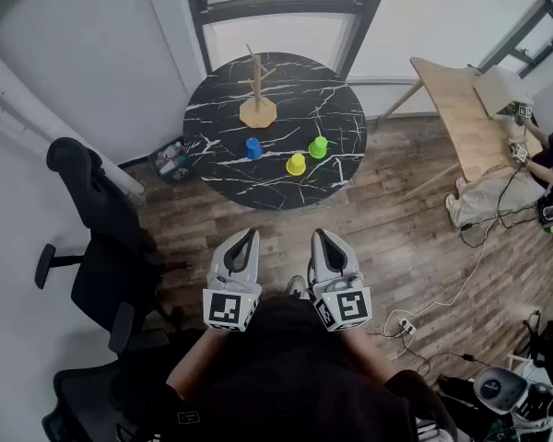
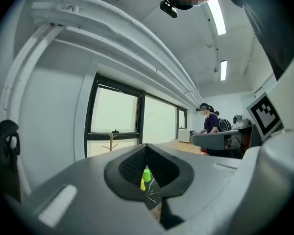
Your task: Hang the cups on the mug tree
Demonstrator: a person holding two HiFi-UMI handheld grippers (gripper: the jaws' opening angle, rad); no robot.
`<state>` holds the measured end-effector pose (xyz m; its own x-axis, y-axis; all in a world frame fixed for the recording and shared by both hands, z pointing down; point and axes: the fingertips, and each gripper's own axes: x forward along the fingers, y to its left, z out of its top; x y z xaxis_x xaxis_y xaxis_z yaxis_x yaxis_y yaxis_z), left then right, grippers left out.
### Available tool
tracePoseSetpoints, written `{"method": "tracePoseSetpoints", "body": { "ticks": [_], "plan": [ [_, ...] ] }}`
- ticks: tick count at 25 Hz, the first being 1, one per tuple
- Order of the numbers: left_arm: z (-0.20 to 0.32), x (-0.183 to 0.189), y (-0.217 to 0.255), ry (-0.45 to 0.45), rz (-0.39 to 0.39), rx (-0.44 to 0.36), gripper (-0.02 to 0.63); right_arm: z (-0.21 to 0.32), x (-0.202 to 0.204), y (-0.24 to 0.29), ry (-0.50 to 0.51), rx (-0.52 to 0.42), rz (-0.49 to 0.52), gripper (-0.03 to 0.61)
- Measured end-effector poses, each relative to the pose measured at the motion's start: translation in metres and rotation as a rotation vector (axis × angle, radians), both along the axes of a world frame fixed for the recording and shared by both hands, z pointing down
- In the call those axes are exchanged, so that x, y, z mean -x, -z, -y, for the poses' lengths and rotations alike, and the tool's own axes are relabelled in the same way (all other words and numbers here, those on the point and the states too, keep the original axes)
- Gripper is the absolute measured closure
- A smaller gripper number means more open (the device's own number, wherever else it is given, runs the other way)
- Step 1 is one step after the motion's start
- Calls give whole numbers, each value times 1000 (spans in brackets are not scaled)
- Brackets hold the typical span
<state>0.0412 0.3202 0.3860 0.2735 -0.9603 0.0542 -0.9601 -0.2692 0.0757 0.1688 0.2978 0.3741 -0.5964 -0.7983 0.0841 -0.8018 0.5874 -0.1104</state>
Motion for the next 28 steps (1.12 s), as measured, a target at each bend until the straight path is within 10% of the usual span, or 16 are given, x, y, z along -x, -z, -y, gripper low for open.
{"method": "tracePoseSetpoints", "body": {
  "ticks": [28],
  "plan": [
    [-18,57,0,-32,-32,22,614,-10,45,4,-85,0,-3,578]
  ]
}}
